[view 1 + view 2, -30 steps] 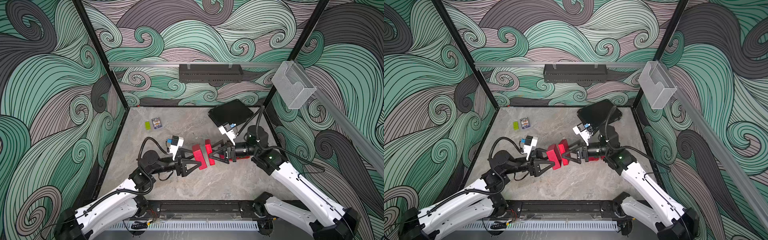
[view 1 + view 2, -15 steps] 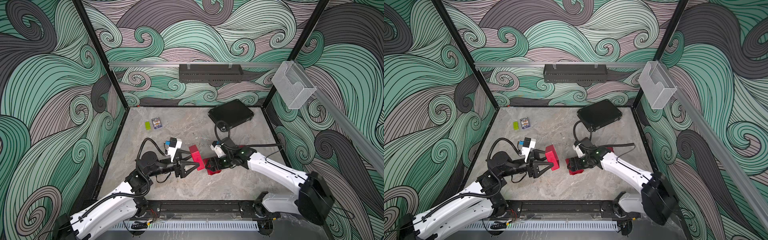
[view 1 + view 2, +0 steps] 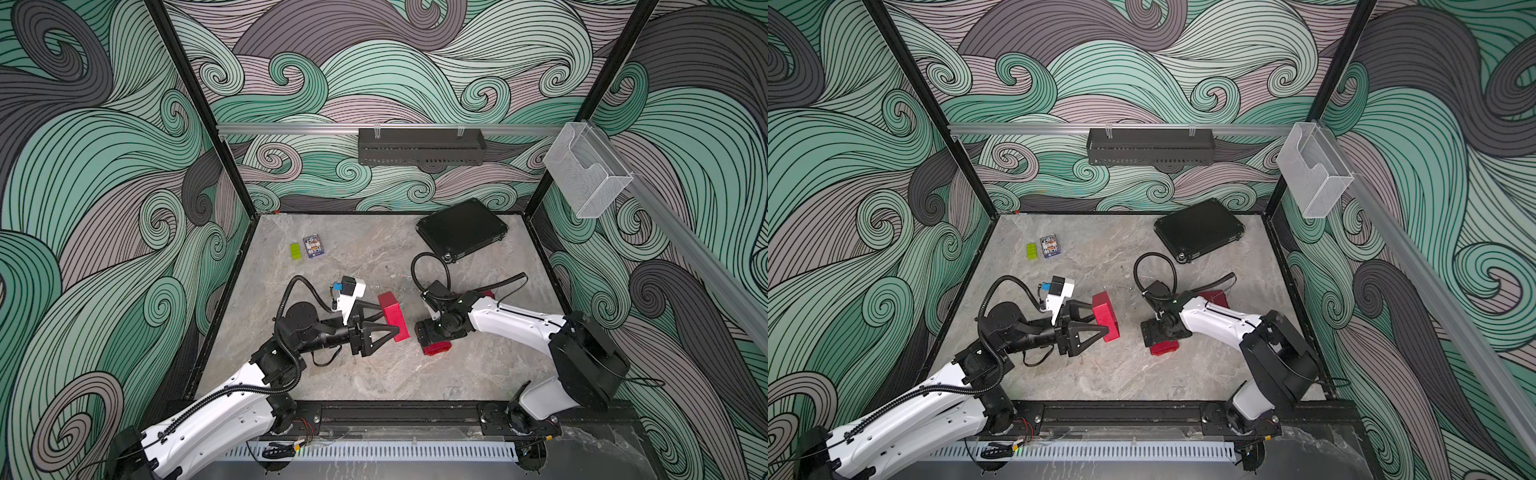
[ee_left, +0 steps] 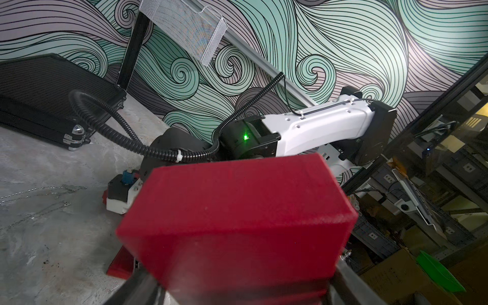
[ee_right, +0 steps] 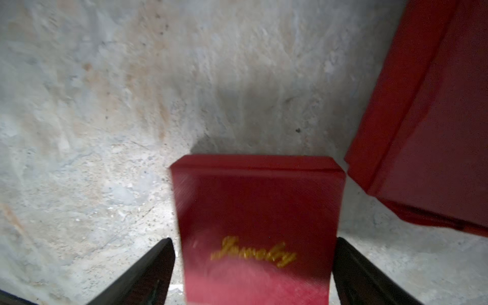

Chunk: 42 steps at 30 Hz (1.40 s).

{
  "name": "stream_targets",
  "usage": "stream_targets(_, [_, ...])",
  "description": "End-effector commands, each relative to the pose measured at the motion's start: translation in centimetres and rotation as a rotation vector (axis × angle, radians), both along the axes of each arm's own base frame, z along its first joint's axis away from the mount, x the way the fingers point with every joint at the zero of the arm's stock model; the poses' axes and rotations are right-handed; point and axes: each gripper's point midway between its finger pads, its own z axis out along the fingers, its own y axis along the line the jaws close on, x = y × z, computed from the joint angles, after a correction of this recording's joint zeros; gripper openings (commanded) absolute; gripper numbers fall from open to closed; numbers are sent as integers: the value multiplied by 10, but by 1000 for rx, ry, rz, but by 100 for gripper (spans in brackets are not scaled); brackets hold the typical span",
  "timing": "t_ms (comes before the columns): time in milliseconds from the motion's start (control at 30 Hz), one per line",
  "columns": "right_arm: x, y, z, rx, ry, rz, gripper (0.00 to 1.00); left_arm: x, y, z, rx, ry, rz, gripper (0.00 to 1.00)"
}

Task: Take the necklace out of the lift-off lid jewelry box
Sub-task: Place the lid at the center of the board, then place the jewelry box at the center of the board.

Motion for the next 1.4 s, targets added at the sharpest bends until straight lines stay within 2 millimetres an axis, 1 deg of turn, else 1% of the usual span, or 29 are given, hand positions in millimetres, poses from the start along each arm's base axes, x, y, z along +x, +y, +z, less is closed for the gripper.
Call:
stream_targets(0, [3, 4, 28, 32, -46, 43, 99, 1, 1, 24, -33, -49, -8, 61])
stream_targets(133, [2, 3, 41, 58, -44, 63, 99, 0, -2, 28, -35, -52, -29, 61])
stream_targets(167, [-1, 6, 47, 88, -39, 71, 97, -1, -2, 29, -38, -56, -37, 61])
stream_targets(233, [-6, 22, 68, 227, -44, 103, 93, -5, -4, 31, -45, -62, -63, 61])
stream_targets(300, [-15, 45, 107, 443, -77, 172, 89, -13, -5, 34, -51, -74, -115, 61])
stream_targets(367, [-22, 57, 149, 628, -123, 212, 80, -22, -6, 38, -56, -90, -165, 61])
stream_targets(433, [-27, 59, 188, 763, -174, 242, 73, -30, -6, 43, -63, -109, -208, 61])
stream_targets(500, [-33, 57, 222, 869, -227, 271, 69, -38, -5, 48, -69, -135, -247, 61])
stream_targets(533, [-36, 56, 234, 900, -252, 288, 67, -41, -5, 49, -70, -144, -262, 61])
stream_targets(600, [-46, 55, 255, 959, -288, 336, 60, -45, -5, 53, -70, -163, -286, 61])
stream_targets(633, [-51, 56, 260, 982, -282, 352, 57, -47, -5, 54, -71, -170, -296, 61])
stream_targets(667, [-54, 58, 272, 1029, -301, 378, 52, -49, -5, 55, -70, -175, -308, 61])
stream_targets(700, [-57, 60, 278, 1063, -298, 394, 48, -52, -5, 56, -72, -182, -325, 61])
stream_targets(767, [-63, 63, 285, 1113, -293, 422, 43, -54, -5, 56, -72, -189, -340, 61])
stream_targets(867, [-69, 66, 287, 1139, -306, 453, 42, -60, -5, 58, -73, -203, -377, 60])
stream_targets(1067, [-85, 75, 298, 1177, -340, 529, 40, -60, -6, 60, -60, -201, -382, 59])
stream_targets(1200, [-84, 76, 295, 1147, -347, 536, 39, -59, -7, 60, -59, -198, -381, 59])
stream_targets(1367, [-83, 81, 296, 1149, -347, 537, 34, -58, -8, 59, -58, -197, -386, 58])
